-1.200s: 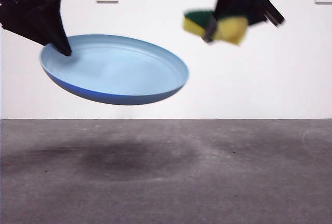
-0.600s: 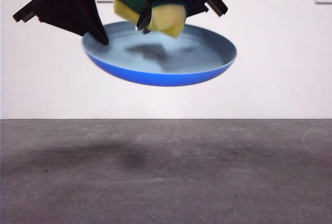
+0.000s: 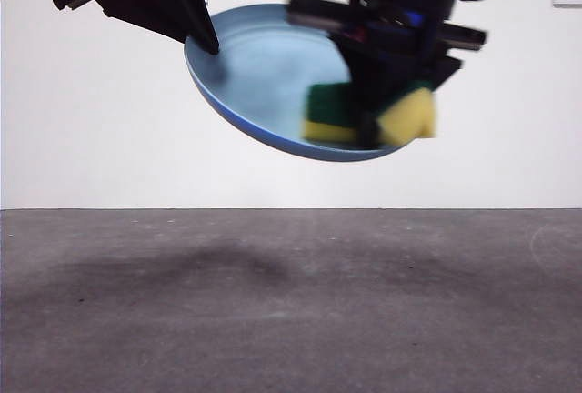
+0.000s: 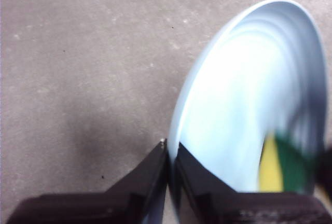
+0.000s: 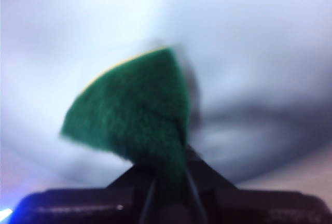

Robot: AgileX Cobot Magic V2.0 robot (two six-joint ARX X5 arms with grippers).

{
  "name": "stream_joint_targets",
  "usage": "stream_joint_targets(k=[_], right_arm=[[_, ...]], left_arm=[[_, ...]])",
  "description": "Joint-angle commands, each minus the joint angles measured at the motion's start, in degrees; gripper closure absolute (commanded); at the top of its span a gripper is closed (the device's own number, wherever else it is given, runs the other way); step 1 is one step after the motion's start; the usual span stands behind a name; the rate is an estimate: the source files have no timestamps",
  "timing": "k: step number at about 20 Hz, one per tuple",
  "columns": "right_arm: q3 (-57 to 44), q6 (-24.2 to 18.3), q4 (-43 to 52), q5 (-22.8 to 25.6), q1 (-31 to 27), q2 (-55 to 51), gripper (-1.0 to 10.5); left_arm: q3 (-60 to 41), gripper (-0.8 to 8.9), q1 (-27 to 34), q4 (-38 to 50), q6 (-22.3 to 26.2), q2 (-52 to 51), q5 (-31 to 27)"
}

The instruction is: Pick up the plate,pick up the cloth,clean the plate with the cloth

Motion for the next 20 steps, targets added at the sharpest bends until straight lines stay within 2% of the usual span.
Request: stream_joint_targets(k=[1,4,5,8,10,13,17,18,20], right_arm=[[0.0,0.6,4.5,2.0,-1.9,0.4,9.6],[0.0,-0.5,12.8,1.4,-2.6,0.4,9.6],[0.0,-1.2,14.7,-0.5,-2.6,0.4,9.6],[0.0,-1.6,19.2,-13.6,-2.6,0.4,9.6],[0.0,-1.3,19.1,-19.0,-2.5,0.4,9.6],[0.0,-1.4,13.6,-19.3,-2.5,0.4,9.6],[0.0,-4.2,3.0,-18.0,-2.5,0.4,9.6],[0.0,-4.3,1.7,-16.6,-2.5,0.4,9.6],[0.0,-4.3,0.0,-7.2,-2.5,0.4,9.6]], left_arm=[[-0.3,8.21,-2.1,-0.1,0.1,0.0,1.6],[-0.3,8.21,-4.6,-0.2,0.1,0.0,1.4],[-0.3,8.21,-5.3,-0.2,0.1,0.0,1.3],[-0.3,8.21,-7.0,0.8,0.6,0.0,-0.8],[-0.3,8.21,-7.2,2.0,1.1,0.0,-1.9],[-0.3,8.21,-7.1,3.1,2.1,0.0,-4.7],[-0.3,8.21,-6.6,4.0,2.4,0.0,-5.8],[-0.3,8.21,-6.4,4.3,2.4,0.0,-5.8],[-0.3,8.21,-6.4,4.3,2.4,0.0,-5.2]])
